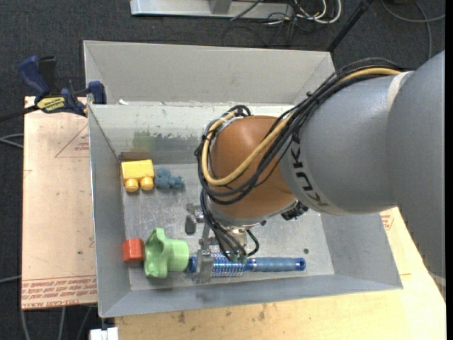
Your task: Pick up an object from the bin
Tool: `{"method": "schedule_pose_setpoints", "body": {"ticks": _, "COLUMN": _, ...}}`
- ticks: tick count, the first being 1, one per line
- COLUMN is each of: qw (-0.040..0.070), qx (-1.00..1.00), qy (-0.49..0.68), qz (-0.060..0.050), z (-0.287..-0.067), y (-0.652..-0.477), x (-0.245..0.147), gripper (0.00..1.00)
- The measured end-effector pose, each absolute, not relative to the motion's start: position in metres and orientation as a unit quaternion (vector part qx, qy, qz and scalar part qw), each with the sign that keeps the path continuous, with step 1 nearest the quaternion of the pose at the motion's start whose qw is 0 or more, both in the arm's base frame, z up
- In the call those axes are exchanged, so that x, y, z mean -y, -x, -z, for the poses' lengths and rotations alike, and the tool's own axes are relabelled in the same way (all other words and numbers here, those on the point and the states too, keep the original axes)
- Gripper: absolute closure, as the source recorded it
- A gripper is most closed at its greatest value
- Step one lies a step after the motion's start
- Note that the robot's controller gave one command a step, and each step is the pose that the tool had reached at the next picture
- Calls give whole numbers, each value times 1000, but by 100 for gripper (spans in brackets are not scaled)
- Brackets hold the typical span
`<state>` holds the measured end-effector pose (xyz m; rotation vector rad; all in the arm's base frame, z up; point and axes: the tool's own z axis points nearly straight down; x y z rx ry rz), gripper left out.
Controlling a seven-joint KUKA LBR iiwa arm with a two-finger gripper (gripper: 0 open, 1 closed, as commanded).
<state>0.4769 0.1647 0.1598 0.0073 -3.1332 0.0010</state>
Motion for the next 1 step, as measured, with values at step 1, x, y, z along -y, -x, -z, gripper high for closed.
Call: {"method": "schedule_pose_setpoints", "body": {"ticks": 1, "qw": -1, "qx": 1000, "qy": -23, "qz": -1, "z": -67, "y": -489, "x": -69, "gripper": 0}}
